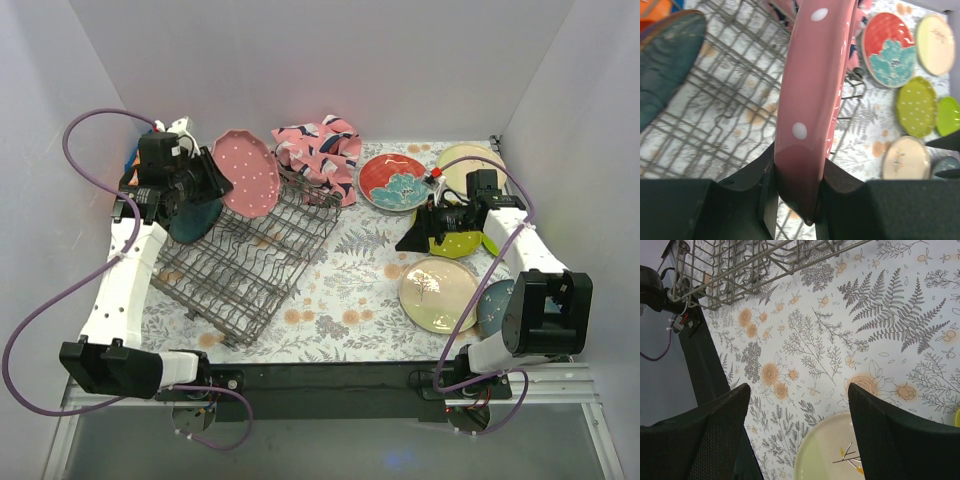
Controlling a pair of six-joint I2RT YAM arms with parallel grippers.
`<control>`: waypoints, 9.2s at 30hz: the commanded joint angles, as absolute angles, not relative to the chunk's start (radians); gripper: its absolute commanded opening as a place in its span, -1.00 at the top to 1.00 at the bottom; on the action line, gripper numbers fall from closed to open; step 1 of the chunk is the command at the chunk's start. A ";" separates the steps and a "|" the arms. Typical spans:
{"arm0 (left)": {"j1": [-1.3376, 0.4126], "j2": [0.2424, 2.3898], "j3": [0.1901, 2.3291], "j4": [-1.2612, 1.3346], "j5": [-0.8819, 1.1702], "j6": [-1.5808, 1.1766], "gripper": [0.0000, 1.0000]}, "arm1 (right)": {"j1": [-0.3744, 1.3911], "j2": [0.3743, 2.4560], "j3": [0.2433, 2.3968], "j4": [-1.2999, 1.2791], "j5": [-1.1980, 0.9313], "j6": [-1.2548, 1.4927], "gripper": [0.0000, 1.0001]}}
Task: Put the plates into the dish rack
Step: Insert the plate into the dish rack, then grab a plate with the right arm
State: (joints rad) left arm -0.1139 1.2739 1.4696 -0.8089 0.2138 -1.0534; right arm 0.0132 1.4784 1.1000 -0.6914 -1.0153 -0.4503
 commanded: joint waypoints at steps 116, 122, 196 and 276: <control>-0.002 1.236 0.885 -0.164 -0.107 -0.258 0.83 | 0.011 1.574 1.180 -0.756 -1.020 -0.508 -0.75; -0.002 1.230 0.876 -0.163 -0.107 -0.262 0.76 | 0.011 1.574 1.177 -0.758 -1.022 -0.508 -0.75; -0.002 1.144 0.956 -0.184 -0.258 -0.388 -0.03 | 0.009 1.531 1.154 -0.764 -1.032 -0.522 -0.77; -0.002 0.727 0.856 -0.468 0.540 -1.404 -0.55 | -0.330 2.051 1.577 -0.420 -0.468 -0.683 -0.86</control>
